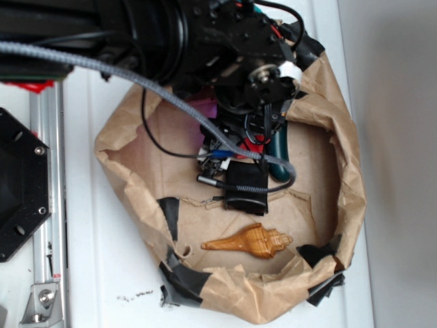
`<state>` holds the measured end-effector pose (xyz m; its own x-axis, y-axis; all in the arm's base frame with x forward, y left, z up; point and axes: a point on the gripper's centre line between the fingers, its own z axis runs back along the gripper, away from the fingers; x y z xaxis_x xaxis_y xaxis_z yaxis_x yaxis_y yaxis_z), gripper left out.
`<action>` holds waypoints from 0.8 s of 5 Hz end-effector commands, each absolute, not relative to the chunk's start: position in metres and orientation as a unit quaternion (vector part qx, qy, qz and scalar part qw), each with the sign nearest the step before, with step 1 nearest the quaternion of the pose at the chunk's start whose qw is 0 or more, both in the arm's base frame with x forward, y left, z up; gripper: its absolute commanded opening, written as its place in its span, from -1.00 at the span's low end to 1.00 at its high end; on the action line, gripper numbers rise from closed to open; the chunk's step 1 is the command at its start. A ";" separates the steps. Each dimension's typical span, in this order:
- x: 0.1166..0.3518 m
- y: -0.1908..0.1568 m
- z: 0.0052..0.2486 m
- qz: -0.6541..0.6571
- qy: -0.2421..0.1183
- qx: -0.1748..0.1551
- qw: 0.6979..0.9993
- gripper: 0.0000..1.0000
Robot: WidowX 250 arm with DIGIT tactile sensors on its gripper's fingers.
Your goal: Grab the red paper.
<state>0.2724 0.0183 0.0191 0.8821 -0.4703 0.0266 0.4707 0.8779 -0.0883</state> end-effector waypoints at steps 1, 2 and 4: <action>0.281 0.002 0.099 -0.234 -0.101 0.019 0.967 -1.00; 0.267 0.004 0.151 -0.211 -0.146 0.004 0.967 -1.00; 0.249 0.004 0.188 -0.110 -0.061 0.053 0.991 -1.00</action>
